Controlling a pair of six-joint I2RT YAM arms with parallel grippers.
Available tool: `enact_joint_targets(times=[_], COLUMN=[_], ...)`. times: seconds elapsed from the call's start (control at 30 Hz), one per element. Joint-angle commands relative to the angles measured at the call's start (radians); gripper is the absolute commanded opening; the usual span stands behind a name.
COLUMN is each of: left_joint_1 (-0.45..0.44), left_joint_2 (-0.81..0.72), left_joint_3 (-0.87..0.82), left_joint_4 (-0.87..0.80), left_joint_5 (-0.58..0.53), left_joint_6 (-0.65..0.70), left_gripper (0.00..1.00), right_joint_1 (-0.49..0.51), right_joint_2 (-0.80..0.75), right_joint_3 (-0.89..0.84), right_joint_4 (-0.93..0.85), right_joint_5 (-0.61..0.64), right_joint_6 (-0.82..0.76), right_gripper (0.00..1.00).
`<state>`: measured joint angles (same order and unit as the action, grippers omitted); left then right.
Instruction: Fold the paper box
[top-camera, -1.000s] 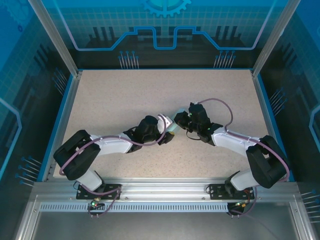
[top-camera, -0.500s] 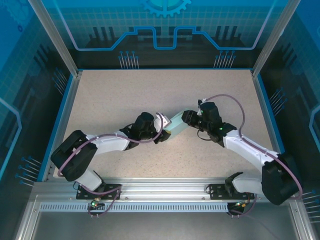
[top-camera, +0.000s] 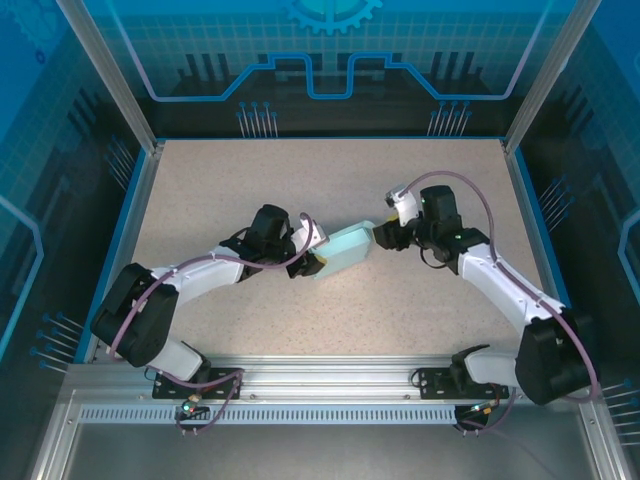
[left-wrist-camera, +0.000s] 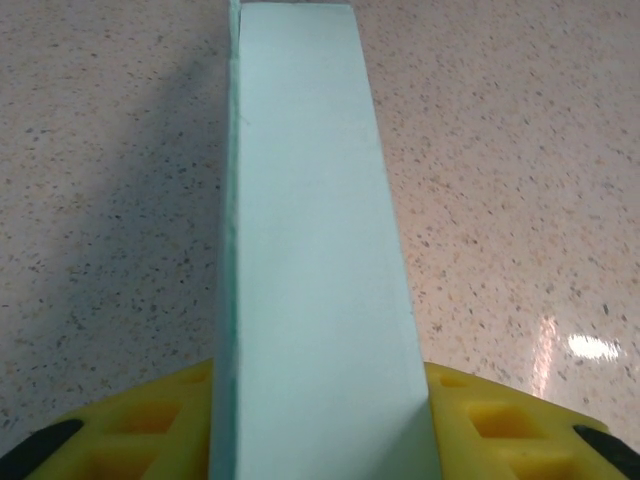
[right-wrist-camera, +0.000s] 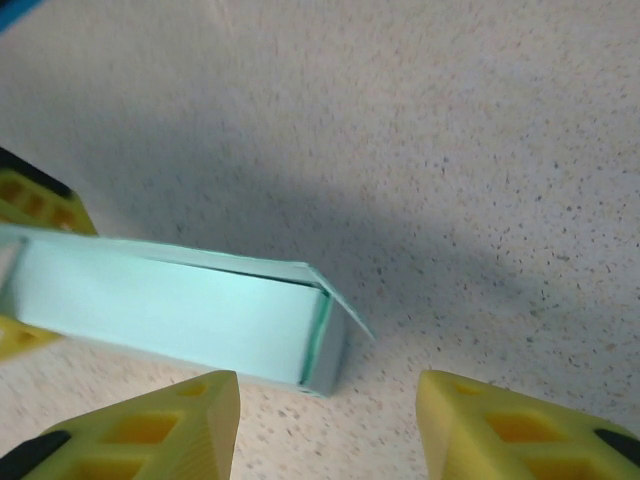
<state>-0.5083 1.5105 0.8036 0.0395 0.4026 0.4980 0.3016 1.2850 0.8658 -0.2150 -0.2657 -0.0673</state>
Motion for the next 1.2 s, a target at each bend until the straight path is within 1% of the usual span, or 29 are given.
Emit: enact_joint_targets(times=[0.0, 0.1, 0.23, 0.37, 0.6, 0.77, 0.9, 0.97, 1.1, 1.17], left_joint_1=[0.012, 0.017, 0.017, 0.017, 0.019, 0.019, 0.019, 0.019, 0.019, 0.018], left_joint_2=[-0.027, -0.024, -0.016, -0.014, -0.019, -0.018, -0.016, -0.014, -0.005, 0.003], left_joint_3=[0.022, 0.02, 0.025, 0.028, 0.032, 0.035, 0.034, 0.038, 0.045, 0.053], left_joint_4=[-0.051, -0.044, -0.042, -0.045, -0.043, -0.045, -0.045, -0.047, -0.056, -0.064], left_joint_5=[0.082, 0.089, 0.097, 0.093, 0.09, 0.088, 0.082, 0.071, 0.042, 0.032], left_joint_6=[0.089, 0.087, 0.08, 0.078, 0.073, 0.073, 0.07, 0.066, 0.066, 0.064], left_gripper=[0.4, 0.4, 0.4, 0.4, 0.4, 0.4, 0.4, 0.4, 0.4, 0.4], right_joint_1=[-0.017, -0.019, -0.021, -0.019, -0.017, -0.017, -0.011, 0.0, 0.033, 0.06], right_joint_2=[0.031, 0.091, 0.185, 0.238, 0.261, 0.262, 0.264, 0.265, 0.25, 0.238], right_joint_3=[0.044, 0.088, 0.175, 0.226, 0.237, 0.228, 0.232, 0.243, 0.267, 0.273], right_joint_4=[-0.026, -0.075, -0.179, -0.217, -0.242, -0.232, -0.236, -0.253, -0.299, -0.312], right_joint_5=[-0.078, -0.099, -0.125, -0.13, -0.1, -0.092, -0.1, -0.089, 0.01, 0.079], right_joint_6=[-0.259, -0.368, -0.446, -0.472, -0.49, -0.486, -0.466, -0.426, -0.281, -0.171], right_gripper=[0.5, 0.49, 0.45, 0.36, 0.28, 0.15, 0.05, 0.0, 0.0, 0.0])
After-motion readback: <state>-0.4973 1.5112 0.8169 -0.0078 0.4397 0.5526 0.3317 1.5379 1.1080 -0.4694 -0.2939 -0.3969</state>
